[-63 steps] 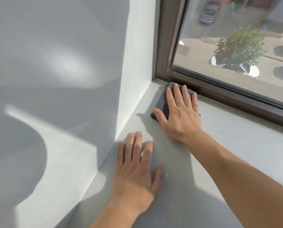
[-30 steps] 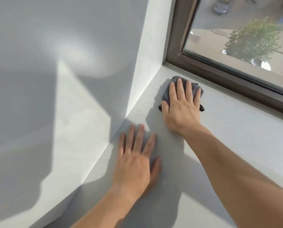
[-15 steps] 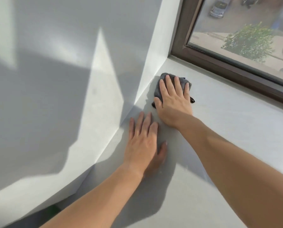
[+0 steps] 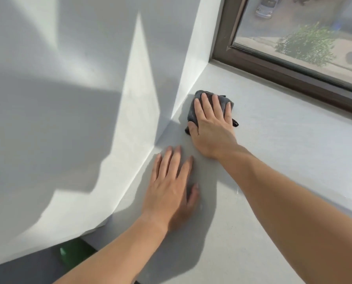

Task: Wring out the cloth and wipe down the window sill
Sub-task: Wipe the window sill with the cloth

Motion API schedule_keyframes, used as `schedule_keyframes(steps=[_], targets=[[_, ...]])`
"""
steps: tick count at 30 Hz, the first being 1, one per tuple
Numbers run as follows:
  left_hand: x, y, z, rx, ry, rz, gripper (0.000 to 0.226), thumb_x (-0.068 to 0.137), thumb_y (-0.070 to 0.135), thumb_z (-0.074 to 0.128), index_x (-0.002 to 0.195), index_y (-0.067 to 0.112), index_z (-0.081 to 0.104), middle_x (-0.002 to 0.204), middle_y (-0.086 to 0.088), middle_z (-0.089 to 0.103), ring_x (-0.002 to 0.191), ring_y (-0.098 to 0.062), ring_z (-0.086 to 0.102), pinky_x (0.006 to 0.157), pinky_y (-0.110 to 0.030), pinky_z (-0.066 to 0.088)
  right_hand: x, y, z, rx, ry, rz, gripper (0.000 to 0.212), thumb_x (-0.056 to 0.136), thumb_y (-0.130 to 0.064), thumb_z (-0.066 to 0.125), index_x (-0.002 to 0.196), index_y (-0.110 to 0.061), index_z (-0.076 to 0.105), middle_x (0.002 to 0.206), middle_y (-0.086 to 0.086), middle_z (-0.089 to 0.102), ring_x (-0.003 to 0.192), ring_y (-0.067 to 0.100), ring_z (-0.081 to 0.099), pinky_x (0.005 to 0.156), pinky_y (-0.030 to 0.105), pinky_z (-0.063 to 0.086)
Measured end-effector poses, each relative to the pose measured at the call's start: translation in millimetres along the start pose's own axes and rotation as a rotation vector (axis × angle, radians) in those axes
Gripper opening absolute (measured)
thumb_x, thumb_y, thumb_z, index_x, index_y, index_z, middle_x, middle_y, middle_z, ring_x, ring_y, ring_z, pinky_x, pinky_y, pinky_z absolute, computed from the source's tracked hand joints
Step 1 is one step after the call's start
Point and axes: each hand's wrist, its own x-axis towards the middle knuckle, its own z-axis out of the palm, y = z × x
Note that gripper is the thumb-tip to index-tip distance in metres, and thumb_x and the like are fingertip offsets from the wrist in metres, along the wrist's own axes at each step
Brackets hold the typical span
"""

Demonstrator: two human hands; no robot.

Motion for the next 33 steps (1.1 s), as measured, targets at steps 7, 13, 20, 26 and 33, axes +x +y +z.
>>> schedule_keyframes(steps=[7,13,20,26,33], targets=[[-7.7,2.2,3.0,-0.095,0.020,-0.012,0.057,0.090,0.041,0.043,0.139,0.011,0.044,0.160,-0.016,0.027,0.152,-0.032,0.014,0.123,-0.051,0.011,-72.7,62.5,-4.5,0.057,0.009,0.046,0.066,0.099,-0.045,0.022,0.160,-0.022,0.013,0.169,-0.004,0.006,0.155,0.020,-0.006,0.125,0.046,-0.006],[-4.9,-3.9,-1.1,-0.109,0.024,0.012,0.057,0.091,0.042,0.045,0.138,0.010,0.051,0.158,-0.016,0.033,0.151,-0.031,0.020,0.123,-0.050,0.013,-30.2,-8.8,2.5,0.029,-0.014,0.005,0.064,0.102,-0.044,0.027,0.160,-0.022,0.010,0.169,-0.004,0.000,0.155,0.023,-0.010,0.123,0.050,-0.008],[-45.4,-12.8,-3.8,-0.140,0.038,-0.045,0.050,0.094,0.039,0.036,0.139,0.020,0.046,0.160,-0.011,0.028,0.152,-0.027,0.011,0.123,-0.048,0.011,-82.5,26.7,3.2,0.052,-0.016,-0.047,0.066,0.099,-0.046,0.019,0.160,-0.024,0.008,0.169,-0.007,-0.001,0.154,0.018,-0.012,0.122,0.041,-0.014],[-59.5,-15.9,1.7,-0.113,0.021,-0.024,0.056,0.090,0.041,0.041,0.142,0.020,0.042,0.162,-0.008,0.026,0.153,-0.024,0.010,0.122,-0.049,0.012,-72.0,-14.3,8.4,0.012,0.003,0.061,0.067,0.100,-0.046,0.023,0.159,-0.017,0.012,0.169,0.002,0.003,0.154,0.027,-0.008,0.122,0.051,-0.009],[-53.8,-20.5,1.0,-0.089,0.063,-0.028,0.055,0.088,0.038,0.045,0.139,0.018,0.044,0.159,-0.010,0.031,0.152,-0.026,0.015,0.122,-0.050,0.015,-75.4,2.8,1.0,0.061,-0.061,-0.134,0.062,0.103,-0.042,0.024,0.160,-0.023,0.008,0.169,-0.005,-0.003,0.154,0.017,-0.015,0.122,0.042,-0.014]])
